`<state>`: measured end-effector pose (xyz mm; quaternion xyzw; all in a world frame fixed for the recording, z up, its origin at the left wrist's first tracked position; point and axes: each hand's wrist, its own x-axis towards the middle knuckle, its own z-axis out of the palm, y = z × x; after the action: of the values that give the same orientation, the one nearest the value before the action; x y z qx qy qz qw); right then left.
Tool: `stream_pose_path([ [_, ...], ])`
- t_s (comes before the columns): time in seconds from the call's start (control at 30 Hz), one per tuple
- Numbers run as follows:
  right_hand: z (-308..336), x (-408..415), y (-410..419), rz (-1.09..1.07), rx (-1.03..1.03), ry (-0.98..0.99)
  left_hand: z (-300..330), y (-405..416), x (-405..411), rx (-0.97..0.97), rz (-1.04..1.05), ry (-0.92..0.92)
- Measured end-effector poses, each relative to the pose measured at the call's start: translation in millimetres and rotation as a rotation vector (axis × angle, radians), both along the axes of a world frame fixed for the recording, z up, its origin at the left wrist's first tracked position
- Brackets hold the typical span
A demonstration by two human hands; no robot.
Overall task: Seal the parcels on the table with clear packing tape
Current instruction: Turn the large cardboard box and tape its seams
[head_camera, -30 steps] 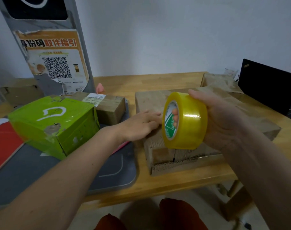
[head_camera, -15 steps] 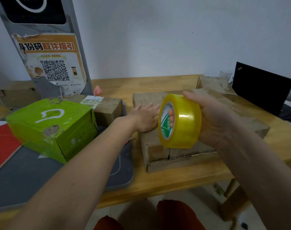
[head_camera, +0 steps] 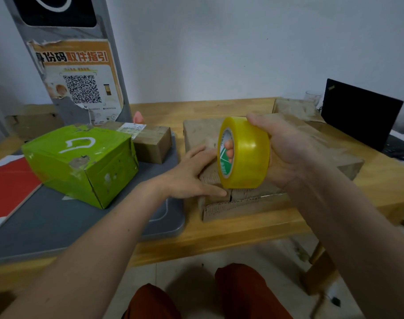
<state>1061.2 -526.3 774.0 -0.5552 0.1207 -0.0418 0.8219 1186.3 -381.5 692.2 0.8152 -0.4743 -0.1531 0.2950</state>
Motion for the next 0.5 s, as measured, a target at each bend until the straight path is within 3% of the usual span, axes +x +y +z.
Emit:
stream_pose_path([
  [0.33, -9.2, -30.7, 7.3, 0.031, -0.011, 0.014, -7.2, -3.0, -0.5, -0.064, 0.065, -0.051],
  [0.5, -25.8, -49.9, 14.6, 0.021, -0.054, 0.053, -8.9, -5.8, -2.0, 0.016, 0.105, -0.143],
])
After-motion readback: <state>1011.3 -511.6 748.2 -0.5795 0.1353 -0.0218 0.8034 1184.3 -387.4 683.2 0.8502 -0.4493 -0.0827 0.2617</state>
